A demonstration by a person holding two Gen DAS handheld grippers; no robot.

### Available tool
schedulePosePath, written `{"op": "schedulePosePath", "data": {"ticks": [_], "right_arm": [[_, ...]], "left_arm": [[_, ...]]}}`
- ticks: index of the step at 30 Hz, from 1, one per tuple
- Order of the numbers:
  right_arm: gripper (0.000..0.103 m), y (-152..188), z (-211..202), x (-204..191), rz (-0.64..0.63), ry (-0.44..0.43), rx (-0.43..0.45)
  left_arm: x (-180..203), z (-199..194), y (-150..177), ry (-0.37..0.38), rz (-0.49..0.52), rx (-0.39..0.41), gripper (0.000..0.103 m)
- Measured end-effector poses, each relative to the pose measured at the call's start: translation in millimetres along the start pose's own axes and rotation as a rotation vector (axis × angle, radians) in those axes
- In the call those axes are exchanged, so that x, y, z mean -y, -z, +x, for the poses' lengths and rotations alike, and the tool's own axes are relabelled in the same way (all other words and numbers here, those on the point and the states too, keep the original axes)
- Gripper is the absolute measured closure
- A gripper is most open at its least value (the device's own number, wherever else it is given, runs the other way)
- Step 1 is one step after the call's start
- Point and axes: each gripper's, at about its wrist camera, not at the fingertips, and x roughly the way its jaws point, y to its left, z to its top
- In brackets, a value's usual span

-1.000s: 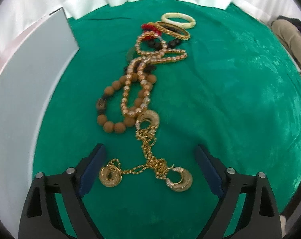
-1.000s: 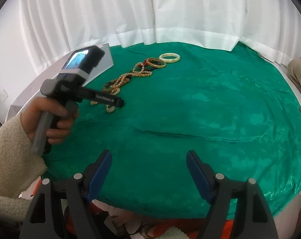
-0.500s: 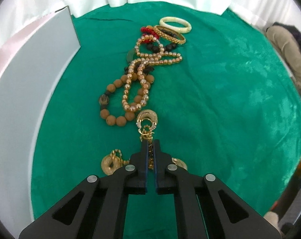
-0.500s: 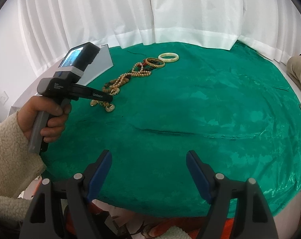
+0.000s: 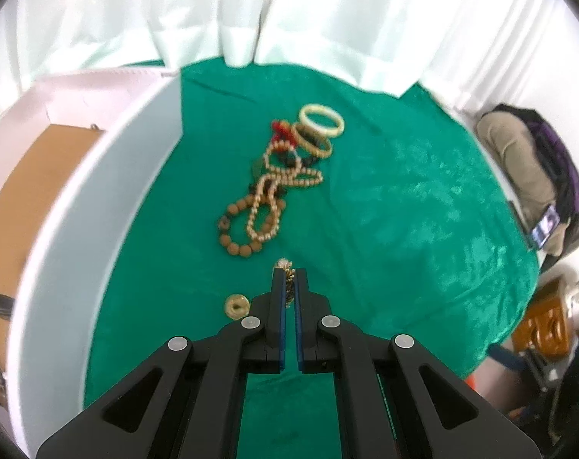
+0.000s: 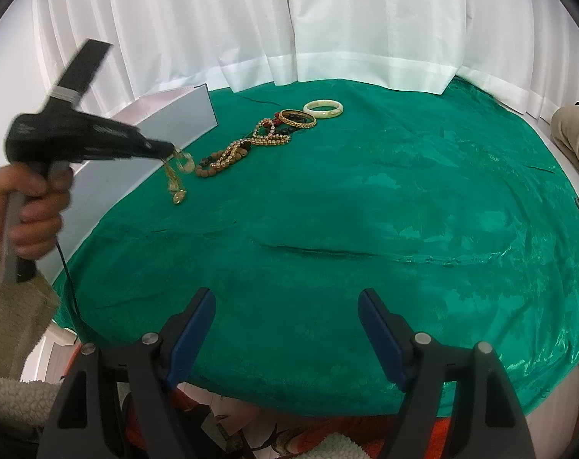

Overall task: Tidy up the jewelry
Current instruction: 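Lift the gold coin-pendant chain with the left tool toward the white box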

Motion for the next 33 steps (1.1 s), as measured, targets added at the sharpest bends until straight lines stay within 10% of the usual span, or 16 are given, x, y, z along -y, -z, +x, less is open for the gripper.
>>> {"op": "schedulePosePath", "data": {"ticks": [33], "right_arm": [[0.024,-49,19,-1,-0.051,-0.024,-0.033]], "left_arm": [[-43,-62,7,-0.026,-0.099,0.059,0.102]]}}
